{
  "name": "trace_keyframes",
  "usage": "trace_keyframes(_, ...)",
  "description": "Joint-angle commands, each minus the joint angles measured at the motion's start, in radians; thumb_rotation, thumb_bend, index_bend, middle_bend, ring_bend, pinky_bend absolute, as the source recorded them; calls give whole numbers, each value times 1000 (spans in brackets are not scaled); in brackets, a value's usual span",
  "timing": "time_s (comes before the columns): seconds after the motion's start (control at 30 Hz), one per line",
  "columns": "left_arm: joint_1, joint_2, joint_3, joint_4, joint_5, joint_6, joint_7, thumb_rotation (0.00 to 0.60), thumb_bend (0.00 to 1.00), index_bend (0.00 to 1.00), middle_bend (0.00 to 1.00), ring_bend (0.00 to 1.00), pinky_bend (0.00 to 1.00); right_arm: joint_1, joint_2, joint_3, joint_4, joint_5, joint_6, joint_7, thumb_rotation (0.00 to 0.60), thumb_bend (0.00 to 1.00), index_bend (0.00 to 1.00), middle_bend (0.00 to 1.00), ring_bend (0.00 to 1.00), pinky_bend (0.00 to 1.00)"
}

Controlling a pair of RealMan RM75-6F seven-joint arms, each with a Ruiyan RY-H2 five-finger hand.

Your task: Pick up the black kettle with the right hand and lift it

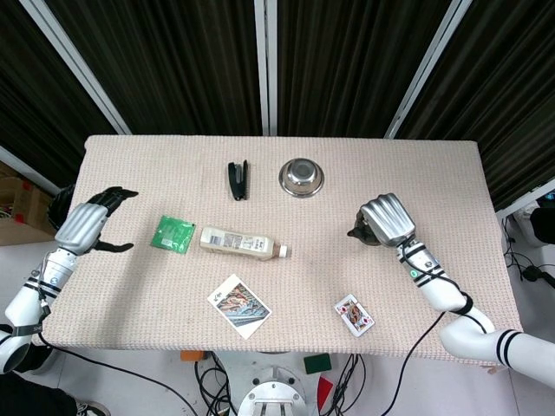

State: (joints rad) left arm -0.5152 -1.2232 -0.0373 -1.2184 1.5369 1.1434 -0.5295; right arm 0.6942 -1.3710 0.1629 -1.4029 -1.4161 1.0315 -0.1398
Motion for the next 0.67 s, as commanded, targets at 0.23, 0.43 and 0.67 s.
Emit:
trace_keyframes(0.23,0,2,0,-4,0,2,3,597,29,150,147,75,183,-2,1,-4,5,-3,6,5,600,324,1000,1000,1000,700)
trace_keyframes(0.43,-2,4,0,-7,0,0,6,597,29,150,147,75,183,-1,3,-5,6,-4,8,8,600,327,1000,1000,1000,700)
trace_keyframes(0.67,-3,4,0,-7,0,-1,5,598,29,150,147,75,183,-1,5,-6,5,-3,9,3,600,331,1000,1000,1000,700)
